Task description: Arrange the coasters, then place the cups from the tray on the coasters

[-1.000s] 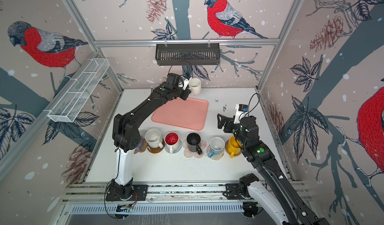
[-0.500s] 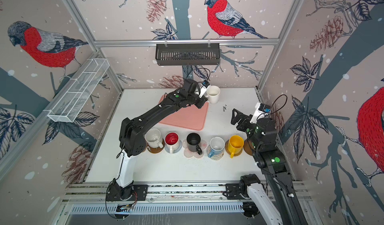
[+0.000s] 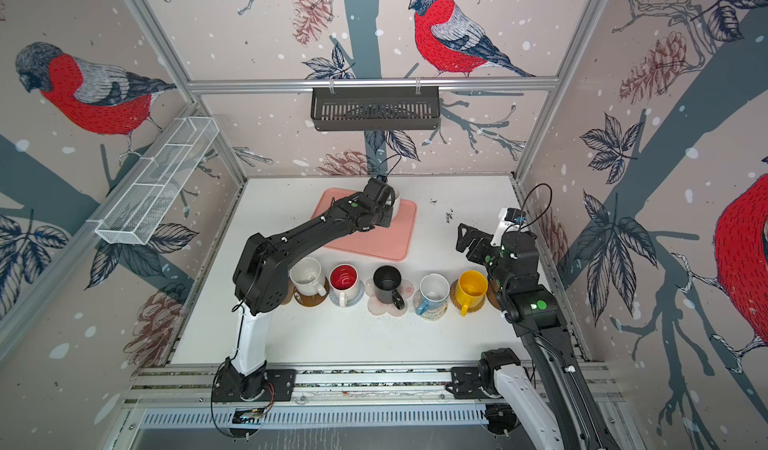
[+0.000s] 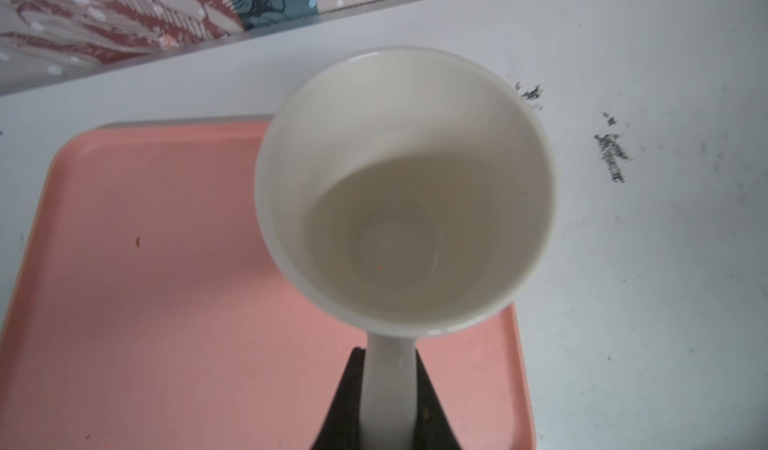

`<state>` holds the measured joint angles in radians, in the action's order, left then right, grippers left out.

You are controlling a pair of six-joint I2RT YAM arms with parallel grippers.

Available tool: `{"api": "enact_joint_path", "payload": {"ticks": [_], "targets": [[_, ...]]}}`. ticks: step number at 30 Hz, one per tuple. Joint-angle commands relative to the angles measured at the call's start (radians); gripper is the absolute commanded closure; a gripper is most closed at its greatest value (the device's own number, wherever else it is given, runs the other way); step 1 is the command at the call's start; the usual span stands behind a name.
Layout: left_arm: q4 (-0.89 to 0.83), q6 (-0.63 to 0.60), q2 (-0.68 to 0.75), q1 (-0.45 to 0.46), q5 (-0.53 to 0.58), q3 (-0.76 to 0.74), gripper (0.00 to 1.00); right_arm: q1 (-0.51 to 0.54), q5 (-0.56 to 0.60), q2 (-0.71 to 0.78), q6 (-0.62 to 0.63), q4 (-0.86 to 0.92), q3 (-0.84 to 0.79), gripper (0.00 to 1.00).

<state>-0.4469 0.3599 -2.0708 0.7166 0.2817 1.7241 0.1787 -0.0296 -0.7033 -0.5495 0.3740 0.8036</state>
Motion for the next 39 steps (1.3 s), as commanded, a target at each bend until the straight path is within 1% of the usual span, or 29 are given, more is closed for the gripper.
{"api": "enact_joint_path", "payload": {"ticks": [1, 6, 10, 13, 20, 26, 27, 34, 39], "targets": [[0.112, 0.105, 0.057, 0.027, 0.093, -0.099, 1.0, 0.005, -0.012, -0.005, 0.006, -0.059, -0.013, 0.03], [0.179, 0.161, 0.089, 0.051, 0.087, -0.203, 1.0, 0.008, -0.021, -0.014, 0.008, -0.079, -0.039, 0.03], [0.223, 0.191, 0.095, 0.058, 0.085, -0.234, 1.0, 0.011, -0.028, -0.014, 0.009, -0.09, -0.053, 0.03], [0.237, 0.203, 0.08, 0.06, 0.084, -0.232, 1.0, 0.015, -0.027, -0.01, 0.013, -0.092, -0.059, 0.03], [0.266, 0.238, 0.037, 0.079, 0.125, -0.215, 1.0, 0.016, -0.026, 0.016, 0.011, -0.115, -0.098, 0.02], [0.243, 0.227, 0.004, 0.113, 0.137, -0.172, 0.99, 0.018, -0.03, 0.025, 0.02, -0.117, -0.104, 0.02], [0.24, 0.226, -0.001, 0.116, 0.137, -0.168, 0.94, 0.018, -0.032, 0.028, 0.02, -0.122, -0.107, 0.02], [0.226, 0.237, -0.017, 0.122, 0.119, -0.165, 0.69, 0.019, -0.036, 0.029, 0.023, -0.126, -0.11, 0.02], [0.223, 0.24, -0.013, 0.122, 0.116, -0.169, 0.54, 0.022, -0.036, 0.026, 0.023, -0.125, -0.109, 0.02]]}}
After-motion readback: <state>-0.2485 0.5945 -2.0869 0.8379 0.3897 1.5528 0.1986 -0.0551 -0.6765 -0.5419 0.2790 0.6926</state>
